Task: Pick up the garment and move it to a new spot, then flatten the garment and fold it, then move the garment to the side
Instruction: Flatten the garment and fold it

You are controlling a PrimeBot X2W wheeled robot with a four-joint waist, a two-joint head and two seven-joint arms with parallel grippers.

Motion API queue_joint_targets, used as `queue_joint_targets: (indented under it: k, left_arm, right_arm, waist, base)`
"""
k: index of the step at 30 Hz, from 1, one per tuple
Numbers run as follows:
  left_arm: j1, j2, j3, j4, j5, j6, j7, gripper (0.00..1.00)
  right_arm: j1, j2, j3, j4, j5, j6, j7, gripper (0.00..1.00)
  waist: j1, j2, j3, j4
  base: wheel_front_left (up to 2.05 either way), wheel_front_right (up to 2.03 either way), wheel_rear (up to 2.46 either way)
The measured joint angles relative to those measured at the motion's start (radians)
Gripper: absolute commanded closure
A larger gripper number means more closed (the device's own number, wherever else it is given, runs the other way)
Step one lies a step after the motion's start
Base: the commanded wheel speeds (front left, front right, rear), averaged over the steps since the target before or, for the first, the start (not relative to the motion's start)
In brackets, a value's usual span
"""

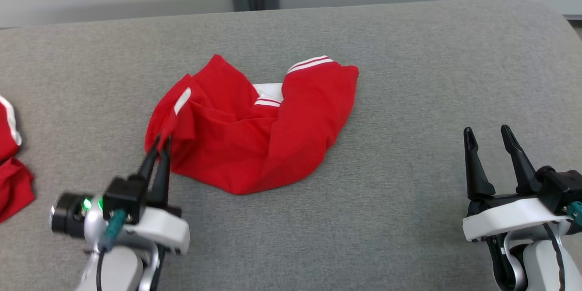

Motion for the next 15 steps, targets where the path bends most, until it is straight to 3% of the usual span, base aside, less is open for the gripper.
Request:
queue_joint_targets:
  k: [15]
  left_arm:
    - [0.180,-0.061,0.004,0.200,-0.054,-0.016,-0.026,1.00]
  right_arm:
    - [0.002,0.000,0.002,-0.016,-0.020,0.000,0.039,0.00]
  waist:
    - [0.0000,0.0000,-0.026,0.066]
  base:
    - [0.00,0.00,0.00]
